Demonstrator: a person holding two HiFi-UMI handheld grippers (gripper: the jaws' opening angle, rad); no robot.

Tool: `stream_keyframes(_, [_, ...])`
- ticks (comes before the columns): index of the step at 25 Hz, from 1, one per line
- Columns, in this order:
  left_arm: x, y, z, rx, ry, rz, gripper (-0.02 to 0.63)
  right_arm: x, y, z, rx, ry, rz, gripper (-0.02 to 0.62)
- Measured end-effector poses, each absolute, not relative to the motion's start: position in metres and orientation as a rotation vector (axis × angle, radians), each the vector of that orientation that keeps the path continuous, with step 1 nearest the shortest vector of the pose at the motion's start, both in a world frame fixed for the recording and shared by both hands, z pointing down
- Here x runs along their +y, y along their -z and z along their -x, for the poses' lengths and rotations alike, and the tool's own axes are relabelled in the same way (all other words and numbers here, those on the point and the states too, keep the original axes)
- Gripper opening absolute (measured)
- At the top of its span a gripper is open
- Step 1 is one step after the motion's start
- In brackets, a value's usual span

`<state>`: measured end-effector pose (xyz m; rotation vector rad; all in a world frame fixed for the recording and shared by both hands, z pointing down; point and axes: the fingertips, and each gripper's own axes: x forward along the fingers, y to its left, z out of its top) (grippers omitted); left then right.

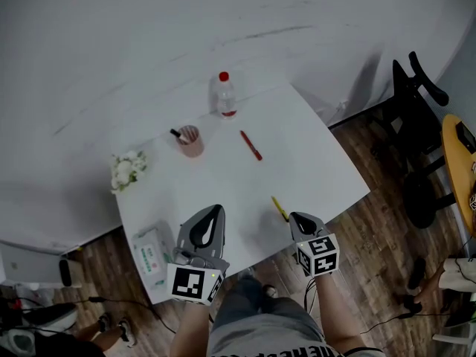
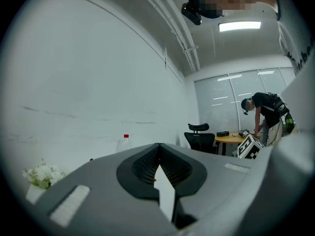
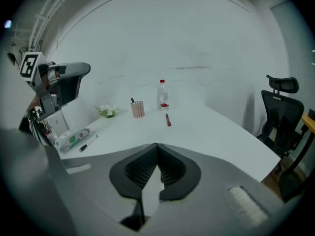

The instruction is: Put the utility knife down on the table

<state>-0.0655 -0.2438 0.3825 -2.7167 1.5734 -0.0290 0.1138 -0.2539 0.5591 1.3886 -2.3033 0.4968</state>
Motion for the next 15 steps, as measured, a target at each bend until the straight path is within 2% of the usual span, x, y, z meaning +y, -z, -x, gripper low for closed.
stream_keyframes(15, [-0.226, -0.373, 0.049, 1.538, 0.024, 2.711, 0.015, -0.238, -0.504, -0.119, -2.430, -0.383, -1.458, 0.002])
